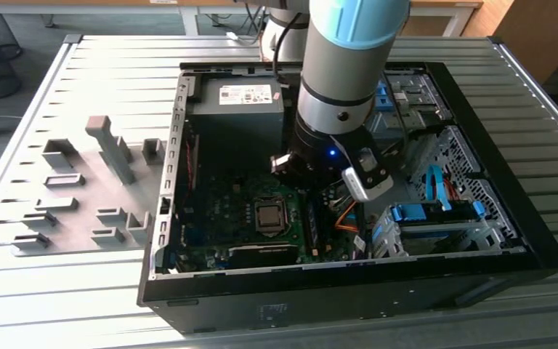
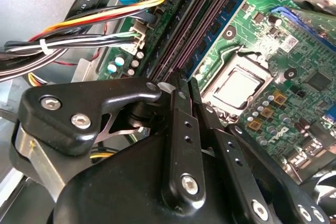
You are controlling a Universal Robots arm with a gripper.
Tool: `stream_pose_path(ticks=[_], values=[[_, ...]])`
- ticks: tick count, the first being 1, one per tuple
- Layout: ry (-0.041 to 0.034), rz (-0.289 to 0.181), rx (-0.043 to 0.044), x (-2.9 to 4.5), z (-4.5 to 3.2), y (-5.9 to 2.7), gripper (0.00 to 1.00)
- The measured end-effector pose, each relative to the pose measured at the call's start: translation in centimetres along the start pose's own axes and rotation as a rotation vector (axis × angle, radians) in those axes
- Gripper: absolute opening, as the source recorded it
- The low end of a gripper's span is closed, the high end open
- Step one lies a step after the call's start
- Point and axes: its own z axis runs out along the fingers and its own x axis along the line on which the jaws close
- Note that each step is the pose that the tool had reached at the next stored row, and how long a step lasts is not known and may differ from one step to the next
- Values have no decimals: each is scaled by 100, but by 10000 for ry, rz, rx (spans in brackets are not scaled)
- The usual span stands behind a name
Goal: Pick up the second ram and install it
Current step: 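Insert the second ram into the second slot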
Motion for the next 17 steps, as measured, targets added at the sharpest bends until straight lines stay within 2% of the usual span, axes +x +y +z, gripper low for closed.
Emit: stream_pose_path(ticks=[17], values=[[-1, -4, -3, -1, 50, 11, 14]])
